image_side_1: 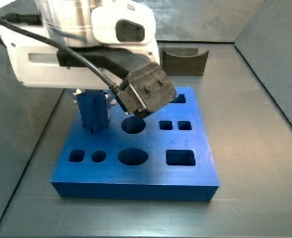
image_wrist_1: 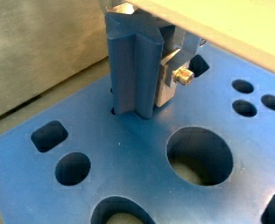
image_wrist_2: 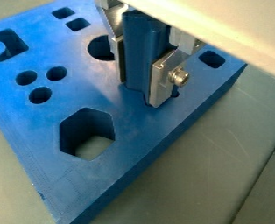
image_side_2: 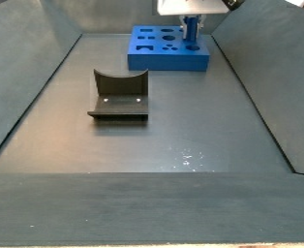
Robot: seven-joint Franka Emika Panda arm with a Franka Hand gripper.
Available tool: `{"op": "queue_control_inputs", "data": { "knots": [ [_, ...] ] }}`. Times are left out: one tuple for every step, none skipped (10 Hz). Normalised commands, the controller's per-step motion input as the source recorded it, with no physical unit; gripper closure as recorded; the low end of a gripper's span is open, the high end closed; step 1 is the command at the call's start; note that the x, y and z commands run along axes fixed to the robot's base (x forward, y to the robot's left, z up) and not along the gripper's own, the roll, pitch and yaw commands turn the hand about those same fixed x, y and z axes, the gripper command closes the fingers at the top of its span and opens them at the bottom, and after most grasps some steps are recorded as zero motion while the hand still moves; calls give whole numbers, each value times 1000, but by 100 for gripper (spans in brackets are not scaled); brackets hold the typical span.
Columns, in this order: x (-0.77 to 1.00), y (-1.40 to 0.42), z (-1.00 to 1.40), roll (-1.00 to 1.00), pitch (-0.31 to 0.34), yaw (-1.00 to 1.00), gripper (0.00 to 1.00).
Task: Pick up the star object. Move up. Move to above the board. Insert the star object.
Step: Insert the star object.
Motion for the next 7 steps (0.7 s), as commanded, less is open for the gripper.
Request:
{"op": "queue_control_inputs", "data": {
  "knots": [
    [0, -20, -871, 429, -209, 0, 100],
    [0, 0, -960, 291, -180, 0, 100],
    [77, 0, -940, 274, -183, 0, 100],
    [149, 11, -9, -9, 0, 0, 100],
    [0, 0, 0, 9, 0, 0, 100],
    [0, 0, 0, 40, 0, 0, 100],
    [0, 0, 0, 0, 0, 0, 100]
  ]
}}
